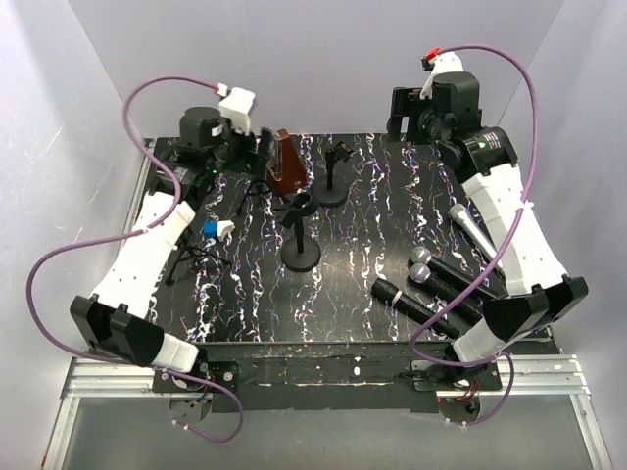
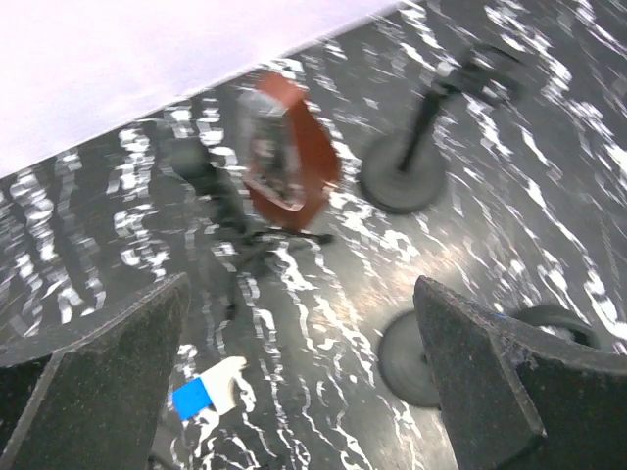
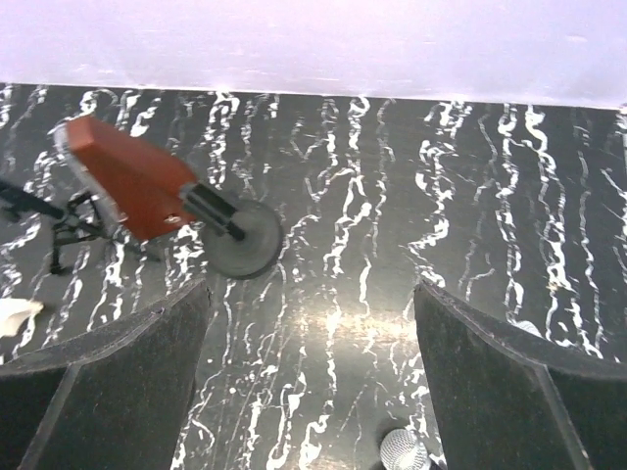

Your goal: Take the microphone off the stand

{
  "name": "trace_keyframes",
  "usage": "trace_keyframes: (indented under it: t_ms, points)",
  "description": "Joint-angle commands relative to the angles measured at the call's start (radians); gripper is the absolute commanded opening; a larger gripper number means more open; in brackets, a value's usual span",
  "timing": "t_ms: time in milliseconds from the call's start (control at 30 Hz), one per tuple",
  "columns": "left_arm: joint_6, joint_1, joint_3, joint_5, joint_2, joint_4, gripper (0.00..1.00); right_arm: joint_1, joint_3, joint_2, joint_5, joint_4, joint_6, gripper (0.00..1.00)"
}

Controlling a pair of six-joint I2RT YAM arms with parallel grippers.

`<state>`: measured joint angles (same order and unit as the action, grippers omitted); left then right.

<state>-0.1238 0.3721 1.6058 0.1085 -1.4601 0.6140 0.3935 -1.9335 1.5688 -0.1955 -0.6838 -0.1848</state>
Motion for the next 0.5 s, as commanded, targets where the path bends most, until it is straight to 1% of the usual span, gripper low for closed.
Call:
trace_keyframes:
  t_ms: [0,100,167,300,367,467]
  points:
    - [0.145,-0.056,-0.029,-0.274,0.113,-0.126,0.98,0.001,-0.009,-0.033,-0.133,-0.023,-0.007,0.91]
    - [0.148,-0.096,-0.033,-0.297,0.113,-0.117,0.98,-0.001,0.014,-0.047,-0.134,0.004,-0.013,0.91]
    - [0.176,-0.127,-0.049,-0.305,0.116,-0.109,0.98,-0.001,0.018,-0.047,-0.143,0.015,-0.015,0.91]
    - [0.251,-0.222,-0.081,-0.251,0.126,-0.1,0.98,0.001,0.014,-0.043,-0.156,0.033,0.001,0.91]
    - [0.265,-0.26,-0.084,-0.228,0.122,-0.1,0.98,-0.002,0.013,-0.044,-0.165,0.041,0.008,0.91]
    - [0.285,-0.285,-0.092,-0.265,0.112,-0.115,0.98,-0.001,0.028,-0.052,-0.171,0.05,0.016,0.92]
